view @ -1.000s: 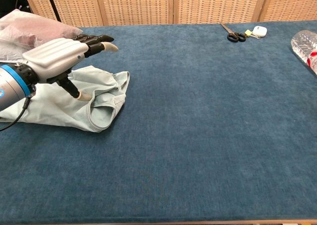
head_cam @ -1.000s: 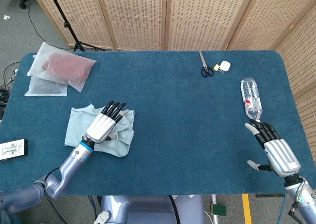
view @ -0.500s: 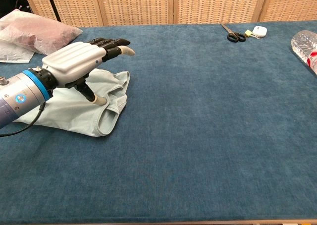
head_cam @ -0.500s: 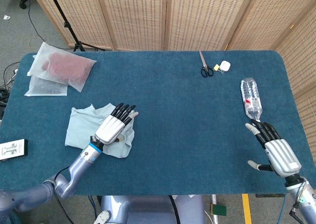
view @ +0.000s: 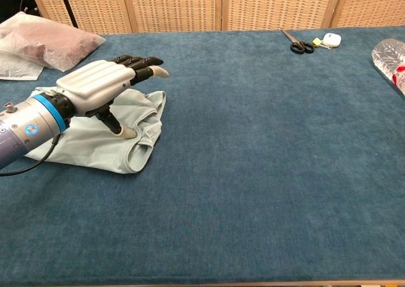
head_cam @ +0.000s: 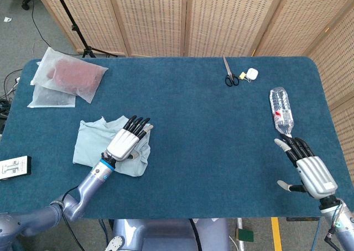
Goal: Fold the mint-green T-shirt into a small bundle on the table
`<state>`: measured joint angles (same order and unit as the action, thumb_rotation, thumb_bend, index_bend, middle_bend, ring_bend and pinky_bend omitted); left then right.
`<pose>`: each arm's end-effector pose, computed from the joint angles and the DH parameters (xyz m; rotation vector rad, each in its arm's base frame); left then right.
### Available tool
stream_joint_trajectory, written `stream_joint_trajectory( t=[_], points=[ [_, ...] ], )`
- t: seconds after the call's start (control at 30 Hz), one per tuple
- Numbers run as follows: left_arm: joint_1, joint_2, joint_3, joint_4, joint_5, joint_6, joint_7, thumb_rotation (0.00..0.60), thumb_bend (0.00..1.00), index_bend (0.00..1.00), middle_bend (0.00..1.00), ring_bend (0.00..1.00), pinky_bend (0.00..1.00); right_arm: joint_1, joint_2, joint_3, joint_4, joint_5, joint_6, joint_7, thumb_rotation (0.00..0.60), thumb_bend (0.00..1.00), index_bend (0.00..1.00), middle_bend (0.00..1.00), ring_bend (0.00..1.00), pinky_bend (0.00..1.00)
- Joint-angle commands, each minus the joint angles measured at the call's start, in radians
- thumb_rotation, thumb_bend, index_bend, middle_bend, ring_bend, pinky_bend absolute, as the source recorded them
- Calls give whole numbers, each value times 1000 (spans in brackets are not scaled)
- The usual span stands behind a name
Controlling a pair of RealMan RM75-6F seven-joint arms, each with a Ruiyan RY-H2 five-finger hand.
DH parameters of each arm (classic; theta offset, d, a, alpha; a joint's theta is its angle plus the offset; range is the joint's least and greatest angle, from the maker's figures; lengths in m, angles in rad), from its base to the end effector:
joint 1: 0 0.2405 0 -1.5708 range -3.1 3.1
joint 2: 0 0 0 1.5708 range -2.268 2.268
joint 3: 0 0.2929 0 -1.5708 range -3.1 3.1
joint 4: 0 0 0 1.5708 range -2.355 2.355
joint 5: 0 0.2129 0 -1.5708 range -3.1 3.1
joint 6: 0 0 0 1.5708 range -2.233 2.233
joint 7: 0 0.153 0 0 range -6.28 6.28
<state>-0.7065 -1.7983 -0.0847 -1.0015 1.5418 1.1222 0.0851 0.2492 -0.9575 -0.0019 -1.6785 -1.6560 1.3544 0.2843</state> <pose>-0.1913 0.3697 -0.0752 -1.9623 -0.6302 -1.0740 -0.3002 -0.2296 0.1877 1.6476 -1.0336 1.0786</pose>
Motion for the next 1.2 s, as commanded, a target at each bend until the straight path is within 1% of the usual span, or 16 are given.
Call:
stream_joint_trajectory(
  t=[0.03,0.13,0.2,0.37,0.53,0.6,0.67,0.7,0.73,0.77,0.83,1.03,1.2],
  points=[
    [2,-1,1,4,0,5,-15,600,0,0,0,0,0,0,0,0,0,0,0,-1,600,80,0,0,0,0],
    [6,9,-4,-7,4,30,-37,600,0,0,0,0,0,-1,0,0,0,2,1,0,600,84,0,0,0,0],
    [15,48,-13,-41,12,68,-56,600,0,0,0,0,0,0,0,-1,-1,0,-1,-2,600,89,0,0,0,0],
    [31,129,-8,-114,5,70,-75,600,0,0,0,0,0,1,-2,-1,-3,-1,-1,-7,600,92,0,0,0,0],
    [47,160,-12,-131,-2,89,-115,600,0,0,0,0,0,1,-3,-1,-4,0,-3,-11,600,89,0,0,0,0],
    [54,169,-16,-133,-3,102,-150,600,0,0,0,0,0,1,-3,-2,-4,0,-4,-14,600,91,0,0,0,0],
    [67,178,-22,-134,-4,131,-192,600,0,0,0,0,0,1,-4,-3,-5,-1,-5,-16,600,92,0,0,0,0],
    [87,189,-31,-140,-11,166,-211,600,0,0,0,0,0,0,-3,-2,-5,-1,-3,-16,600,91,0,0,0,0],
    [109,205,-30,-155,-13,197,-223,600,0,0,0,0,0,-1,-4,-1,-5,0,0,-16,600,91,0,0,0,0],
    [116,212,-29,-164,-14,205,-224,600,0,0,0,0,0,-1,-4,-1,-5,0,1,-16,600,90,0,0,0,0],
    [151,247,-29,-207,-33,232,-214,600,0,0,0,0,0,-2,-5,-1,-5,-2,5,-16,600,87,0,0,0,0],
    [292,429,-3,-444,-115,305,-135,600,0,0,0,0,0,-8,-9,1,-5,-13,25,-18,600,55,0,0,0,0],
    [370,532,25,-551,-137,349,-120,600,0,0,0,0,0,-12,-11,3,-5,-15,37,-26,600,53,0,0,0,0]
  ],
)
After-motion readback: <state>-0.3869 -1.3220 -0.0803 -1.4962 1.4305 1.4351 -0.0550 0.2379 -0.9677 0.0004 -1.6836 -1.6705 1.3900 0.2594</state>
